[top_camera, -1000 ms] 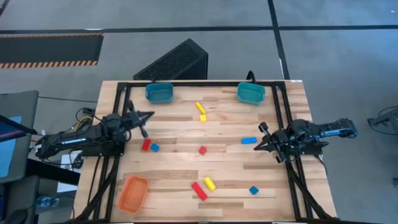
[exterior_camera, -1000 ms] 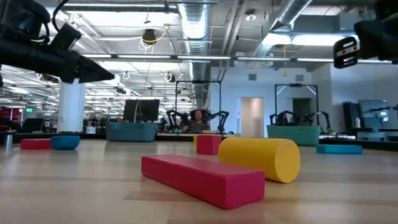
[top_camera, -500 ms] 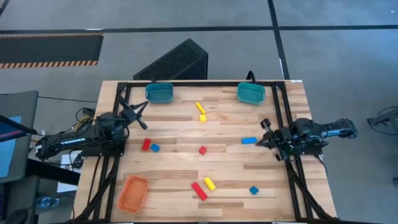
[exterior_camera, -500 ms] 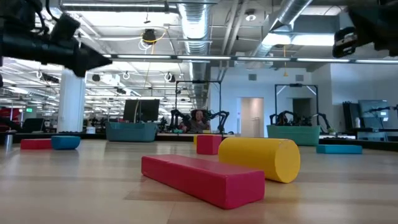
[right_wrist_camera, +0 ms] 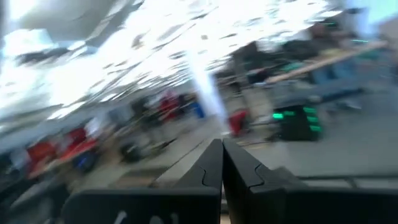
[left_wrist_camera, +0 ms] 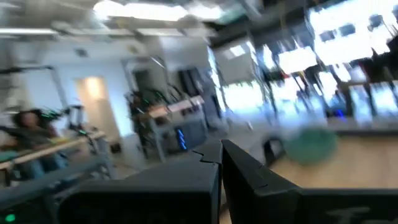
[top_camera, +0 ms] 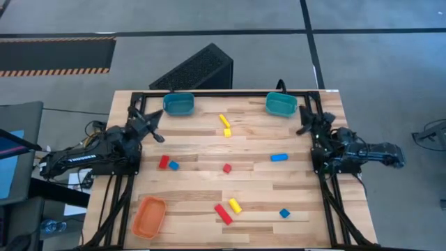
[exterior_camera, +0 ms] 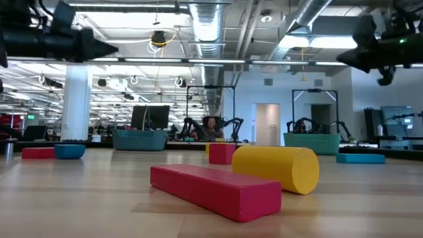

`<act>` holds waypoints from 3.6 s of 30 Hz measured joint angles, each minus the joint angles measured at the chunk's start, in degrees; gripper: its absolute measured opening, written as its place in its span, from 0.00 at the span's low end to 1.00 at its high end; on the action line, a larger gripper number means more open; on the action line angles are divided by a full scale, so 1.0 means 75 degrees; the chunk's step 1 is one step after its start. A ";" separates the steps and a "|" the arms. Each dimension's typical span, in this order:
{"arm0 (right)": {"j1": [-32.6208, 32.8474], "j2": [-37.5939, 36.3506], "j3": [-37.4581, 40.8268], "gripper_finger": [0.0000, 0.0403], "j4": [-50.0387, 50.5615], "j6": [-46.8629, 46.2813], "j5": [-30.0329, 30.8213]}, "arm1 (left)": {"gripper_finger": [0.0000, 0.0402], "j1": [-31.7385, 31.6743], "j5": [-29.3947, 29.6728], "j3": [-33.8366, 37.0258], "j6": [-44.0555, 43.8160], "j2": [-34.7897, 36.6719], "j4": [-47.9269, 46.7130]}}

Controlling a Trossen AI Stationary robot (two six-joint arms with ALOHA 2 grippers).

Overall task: Sort & place blocks by color
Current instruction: Put the top right blue block into the green bin

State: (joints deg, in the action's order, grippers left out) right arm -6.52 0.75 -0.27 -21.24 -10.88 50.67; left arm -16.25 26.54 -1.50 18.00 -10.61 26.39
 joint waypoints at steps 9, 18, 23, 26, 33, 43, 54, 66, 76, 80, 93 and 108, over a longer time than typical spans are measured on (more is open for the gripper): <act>-0.2062 0.0215 0.0000 0.05 0.1249 -0.1955 -0.1613 | 0.00 -0.0003 0.0469 -0.0012 -0.0081 0.0003 0.0076; -0.2167 0.1233 -0.0003 0.05 0.1788 -0.4533 -0.2153 | 0.00 0.0029 -0.1420 -0.0015 -0.2305 0.0034 -0.0803; -0.1383 0.2008 -0.0003 0.05 0.0964 -0.4102 -0.2150 | 0.00 0.0029 -0.2315 -0.0015 -0.2806 0.0014 -0.1326; -0.0856 0.2641 -0.0003 0.05 0.0196 -0.3628 -0.2205 | 0.00 0.0029 -0.2347 -0.0015 -0.2959 0.0009 -0.1383; 0.0292 0.4366 -0.0578 0.09 -0.0173 -0.2102 -0.2869 | 0.13 0.0026 -0.2173 -0.0015 -0.3501 -0.0204 -0.1684; 0.0420 0.5931 -0.2642 0.39 0.4074 -0.1847 -0.4056 | 0.39 0.0029 -0.2450 -0.0015 -0.3170 -0.1754 -0.0118; 0.0401 0.7428 -0.3879 0.55 0.7413 -0.1901 -0.6019 | 0.37 0.0029 -0.2452 -0.0017 -0.3380 -0.4693 0.2590; 0.0086 0.9205 -0.3901 0.52 0.7228 -0.1164 -0.6010 | 0.36 0.0347 -0.2489 -0.0463 -0.3217 -0.6457 0.3816; 0.0028 0.9512 -0.4523 0.51 0.7933 -0.0858 -0.6223 | 0.37 0.0475 -0.2220 -0.1114 -0.2596 -0.7320 0.3795; 0.0072 0.9439 -0.4619 0.51 0.8071 -0.0760 -0.6263 | 0.37 0.0478 -0.2223 -0.1189 -0.2407 -0.7349 0.3778; 0.0933 1.0659 -0.4639 0.51 0.7573 -0.0057 -0.6132 | 0.37 0.0478 -0.1641 -0.1189 -0.2397 -0.7344 0.3245; 0.0667 1.0771 -0.5398 0.12 0.7773 0.0631 -0.5839 | 0.37 0.0478 -0.1098 -0.1189 -0.2478 -0.7341 0.2722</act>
State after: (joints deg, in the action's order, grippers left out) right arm -1.52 81.53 -40.76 37.06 -6.15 6.87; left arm -12.67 18.30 -10.41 -0.59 -65.67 46.81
